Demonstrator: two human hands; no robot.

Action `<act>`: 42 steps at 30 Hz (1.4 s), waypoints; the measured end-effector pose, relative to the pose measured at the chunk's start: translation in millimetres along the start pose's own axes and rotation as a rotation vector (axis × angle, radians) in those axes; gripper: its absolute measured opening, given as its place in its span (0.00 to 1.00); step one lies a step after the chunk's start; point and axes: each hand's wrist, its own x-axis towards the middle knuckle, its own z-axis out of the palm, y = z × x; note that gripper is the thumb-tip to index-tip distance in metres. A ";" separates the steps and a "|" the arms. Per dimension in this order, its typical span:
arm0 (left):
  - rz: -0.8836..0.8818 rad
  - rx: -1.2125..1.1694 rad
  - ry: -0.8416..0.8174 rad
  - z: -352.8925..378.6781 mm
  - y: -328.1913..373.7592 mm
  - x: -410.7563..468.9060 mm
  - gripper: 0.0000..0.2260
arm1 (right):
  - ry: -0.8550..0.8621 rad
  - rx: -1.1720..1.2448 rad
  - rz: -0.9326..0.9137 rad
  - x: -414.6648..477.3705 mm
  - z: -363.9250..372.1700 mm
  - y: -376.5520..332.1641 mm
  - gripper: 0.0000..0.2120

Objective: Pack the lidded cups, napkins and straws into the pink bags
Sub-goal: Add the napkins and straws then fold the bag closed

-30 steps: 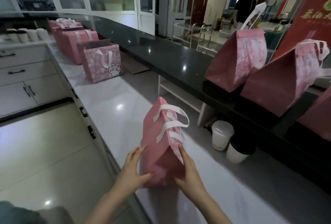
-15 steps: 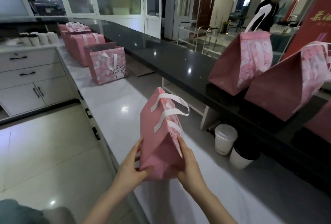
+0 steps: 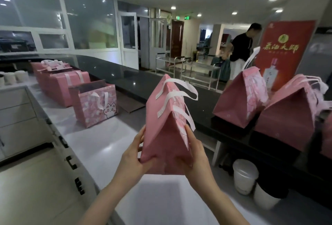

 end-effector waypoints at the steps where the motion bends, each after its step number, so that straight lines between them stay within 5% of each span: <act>1: 0.018 0.005 -0.021 -7.5 -2.2 13.0 0.42 | 0.028 0.006 0.002 7.8 7.4 -5.1 0.48; 7: 0.108 -0.033 -0.167 -35.9 -11.8 80.4 0.42 | 0.187 0.058 -0.038 50.7 39.3 -27.9 0.39; 13: 0.145 -0.135 -0.285 -26.5 -19.7 123.9 0.41 | 0.264 -0.118 -0.003 73.8 36.2 -38.0 0.43; 32: 0.119 -0.045 -0.396 57.1 -48.8 248.0 0.41 | 0.411 -0.292 0.229 163.1 17.9 68.8 0.50; 42: 0.161 -0.032 -0.475 91.6 -76.9 333.1 0.39 | 0.468 -0.376 0.333 230.4 14.8 103.3 0.44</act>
